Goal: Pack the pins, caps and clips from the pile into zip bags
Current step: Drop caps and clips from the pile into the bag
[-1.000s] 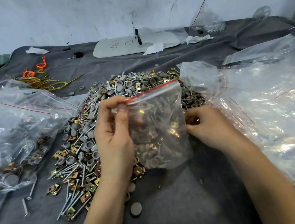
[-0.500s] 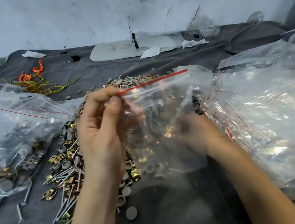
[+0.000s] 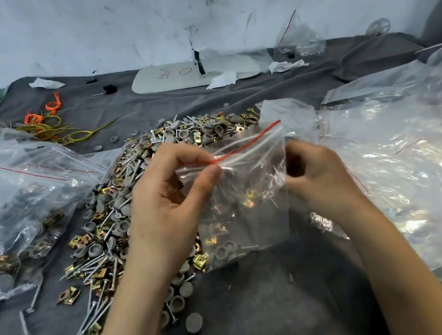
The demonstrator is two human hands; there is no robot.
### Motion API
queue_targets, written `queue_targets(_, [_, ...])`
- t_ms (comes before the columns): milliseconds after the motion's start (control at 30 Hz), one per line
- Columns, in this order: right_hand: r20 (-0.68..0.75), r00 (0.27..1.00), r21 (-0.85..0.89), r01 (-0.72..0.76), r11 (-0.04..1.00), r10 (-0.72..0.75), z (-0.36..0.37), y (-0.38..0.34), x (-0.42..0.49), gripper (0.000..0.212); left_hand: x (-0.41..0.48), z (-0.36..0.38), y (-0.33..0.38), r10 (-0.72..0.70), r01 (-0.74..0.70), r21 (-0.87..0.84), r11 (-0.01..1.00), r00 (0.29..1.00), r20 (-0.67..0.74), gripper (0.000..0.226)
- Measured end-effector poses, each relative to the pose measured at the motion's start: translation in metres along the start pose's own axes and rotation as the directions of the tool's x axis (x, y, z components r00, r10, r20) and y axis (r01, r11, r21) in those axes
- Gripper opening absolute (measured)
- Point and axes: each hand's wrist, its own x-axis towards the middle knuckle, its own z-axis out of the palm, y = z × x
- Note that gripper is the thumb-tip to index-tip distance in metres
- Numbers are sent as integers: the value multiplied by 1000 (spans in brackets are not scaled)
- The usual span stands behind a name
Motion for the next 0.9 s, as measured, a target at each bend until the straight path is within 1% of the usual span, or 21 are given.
queue_targets(67, [-126,991,213,75,974,-48,-12,-11,0,24,1,4,2,81,-84,50,995,994,67,15])
queue_targets(133, [-238,965,418,205,885,-111,-28,-27,-3,28,1,6,5,142,-149,49,988,982,127,10])
queue_targets(167, [-280,946,456,283,844,-166,-35,-35,-6,27,1,6,6,166,-175,53,983,975,145,8])
queue_targets(233, [-308,905,435,409,802,-294,-45,-52,-11,25,0,6,6,200,-213,61,975,965,172,5])
queue_targets(333, [-252,864,295,497,816,-435,-49,-67,-16,26,-1,7,9,241,-252,30,967,950,200,7])
queue_targets(400, [-207,868,241,492,836,-451,-48,-69,-16,25,-2,8,10,247,-246,-28,969,951,184,9])
queue_targets(467, [-175,886,256,463,849,-430,-46,-68,-16,20,-2,8,10,246,-241,-51,969,956,162,8])
queue_targets(533, [-165,905,338,425,840,-391,-44,-67,-18,18,-3,9,9,249,-245,-51,968,956,153,11])
queue_targets(633, [-162,919,467,392,793,-359,-42,-66,-19,18,-4,9,10,258,-252,-58,966,955,147,13])
queue_targets(800, [-143,919,612,373,698,-366,-40,-64,-20,14,-6,12,17,244,-238,-58,969,958,151,10])
queue_targets(900, [-116,927,651,343,677,-357,-38,-64,-22,18,-8,15,24,195,-194,-25,981,976,92,19])
